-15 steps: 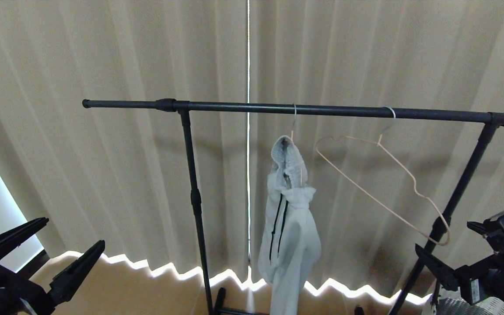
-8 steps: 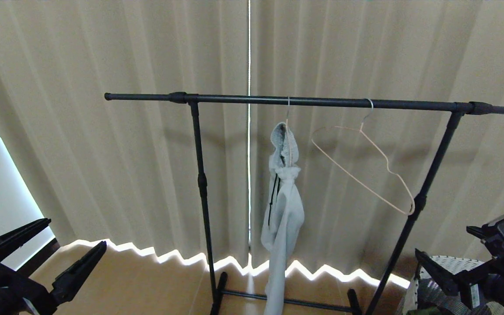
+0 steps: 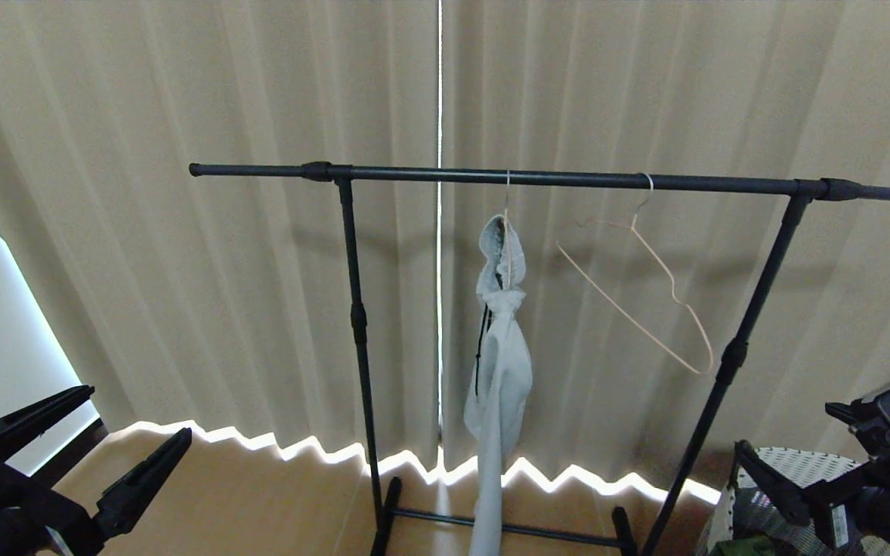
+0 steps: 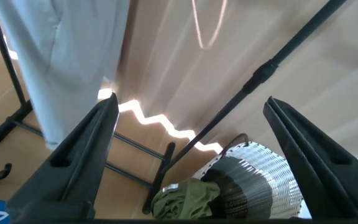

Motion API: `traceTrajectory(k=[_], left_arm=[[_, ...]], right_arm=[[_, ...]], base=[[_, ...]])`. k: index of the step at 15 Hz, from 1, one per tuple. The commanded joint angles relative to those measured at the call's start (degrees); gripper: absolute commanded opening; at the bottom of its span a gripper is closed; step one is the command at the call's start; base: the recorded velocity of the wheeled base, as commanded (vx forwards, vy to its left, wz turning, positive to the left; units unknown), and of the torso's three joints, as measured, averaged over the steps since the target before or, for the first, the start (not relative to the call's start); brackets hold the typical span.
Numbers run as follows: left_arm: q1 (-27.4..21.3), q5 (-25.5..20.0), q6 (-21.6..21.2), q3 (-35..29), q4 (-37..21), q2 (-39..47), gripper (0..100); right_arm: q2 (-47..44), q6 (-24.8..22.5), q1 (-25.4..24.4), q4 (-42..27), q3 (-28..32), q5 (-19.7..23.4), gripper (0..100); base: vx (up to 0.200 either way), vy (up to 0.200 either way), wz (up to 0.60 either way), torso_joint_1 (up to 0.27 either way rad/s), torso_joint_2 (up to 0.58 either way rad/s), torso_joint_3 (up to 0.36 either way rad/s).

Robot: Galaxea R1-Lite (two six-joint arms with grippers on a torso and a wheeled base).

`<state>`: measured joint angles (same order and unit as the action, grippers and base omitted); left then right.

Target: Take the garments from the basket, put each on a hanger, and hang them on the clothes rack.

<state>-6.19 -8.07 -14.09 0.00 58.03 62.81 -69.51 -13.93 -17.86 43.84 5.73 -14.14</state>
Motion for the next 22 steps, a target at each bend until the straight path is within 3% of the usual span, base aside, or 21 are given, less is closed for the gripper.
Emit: traceTrajectory(k=[1,14,22], left_arm=[[-0.05,-0.02,-0.23,0.0,0.07,1.27,100],[-0.14,0.07,-0.85,0.0,0.16,0.65,100],[-0.22,-0.02,-0.85,0.0,0.07,0.12,100]], right_arm=[[-0.27,-0.04,0.02,0.02,-0.02,-0.01,100],[0.25,-0.04,1.42,0.11,-0.02,-0.27,100],[0.17,-0.04,1.34,0.11,-0.1,-0.27,100]], base=[[0.0,0.0,0.0,0.0,0.0,0.0],[0.0,0.0,0.0,0.0,0.0,0.0],[0.0,0.0,0.0,-0.198,0.43,0.229]])
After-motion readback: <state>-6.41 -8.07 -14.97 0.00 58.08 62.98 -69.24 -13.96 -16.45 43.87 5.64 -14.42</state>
